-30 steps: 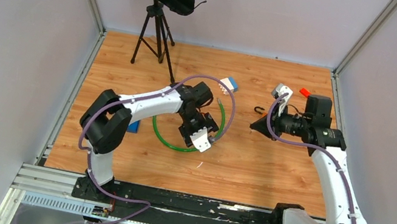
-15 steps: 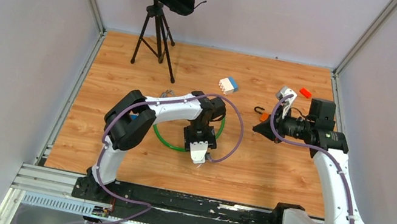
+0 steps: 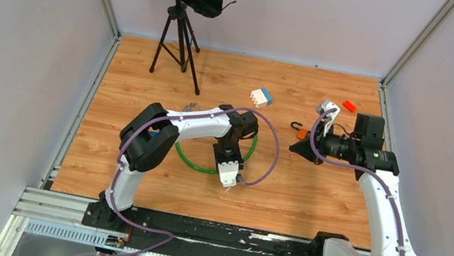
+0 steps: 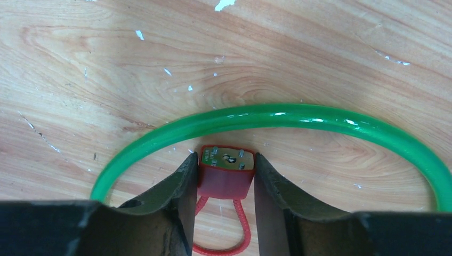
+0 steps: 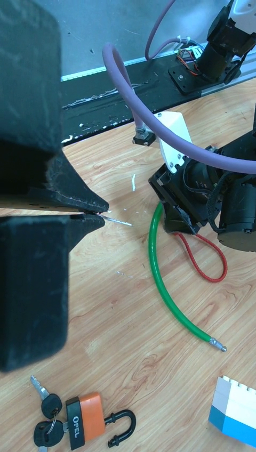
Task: Unlock with the key
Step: Pick up the lock from the center of the board.
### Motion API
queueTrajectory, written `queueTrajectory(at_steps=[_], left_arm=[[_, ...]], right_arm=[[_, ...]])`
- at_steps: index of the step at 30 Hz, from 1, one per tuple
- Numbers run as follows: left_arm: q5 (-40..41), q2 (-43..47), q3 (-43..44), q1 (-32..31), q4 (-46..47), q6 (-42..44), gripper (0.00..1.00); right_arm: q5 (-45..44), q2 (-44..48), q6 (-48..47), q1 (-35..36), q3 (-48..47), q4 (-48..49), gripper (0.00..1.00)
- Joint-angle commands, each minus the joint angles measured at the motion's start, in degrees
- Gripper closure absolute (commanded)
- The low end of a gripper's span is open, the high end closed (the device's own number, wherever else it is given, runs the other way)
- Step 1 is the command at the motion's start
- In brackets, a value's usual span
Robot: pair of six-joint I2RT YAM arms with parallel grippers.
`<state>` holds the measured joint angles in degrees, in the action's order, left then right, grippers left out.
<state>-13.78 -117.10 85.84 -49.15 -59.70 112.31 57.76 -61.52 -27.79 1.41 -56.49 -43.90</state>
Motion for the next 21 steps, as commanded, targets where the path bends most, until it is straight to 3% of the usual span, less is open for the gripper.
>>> queueTrajectory(at_steps=[1,7,13,16,21], left_arm=[[-1.20,0.04,-3.98,-0.34,3.33,-2.99,0.62],[-4.77,4.08,-5.50,0.45,6.15,-9.35,0.78],[-20.64,11.79,-5.66,6.91,7.24,-16.64,0.91],[-29.15,15.94,-6.94,9.54,7.42,-20.50,1.00],[-39.27,22.16,-9.88,12.02,7.74,-24.49,1.00]], right_arm=[[2.62,0.77,-1.55,-0.31,-0.24,0.58,1.00],[3.17,1.15,-2.24,-0.33,0.08,0.54,1.00],[2.27,4.81,-3.55,0.99,1.60,2.99,1.00],[0.13,6.63,-4.89,4.23,1.82,4.04,1.00],[-9.46,9.08,-10.68,14.78,1.54,4.13,1.00]])
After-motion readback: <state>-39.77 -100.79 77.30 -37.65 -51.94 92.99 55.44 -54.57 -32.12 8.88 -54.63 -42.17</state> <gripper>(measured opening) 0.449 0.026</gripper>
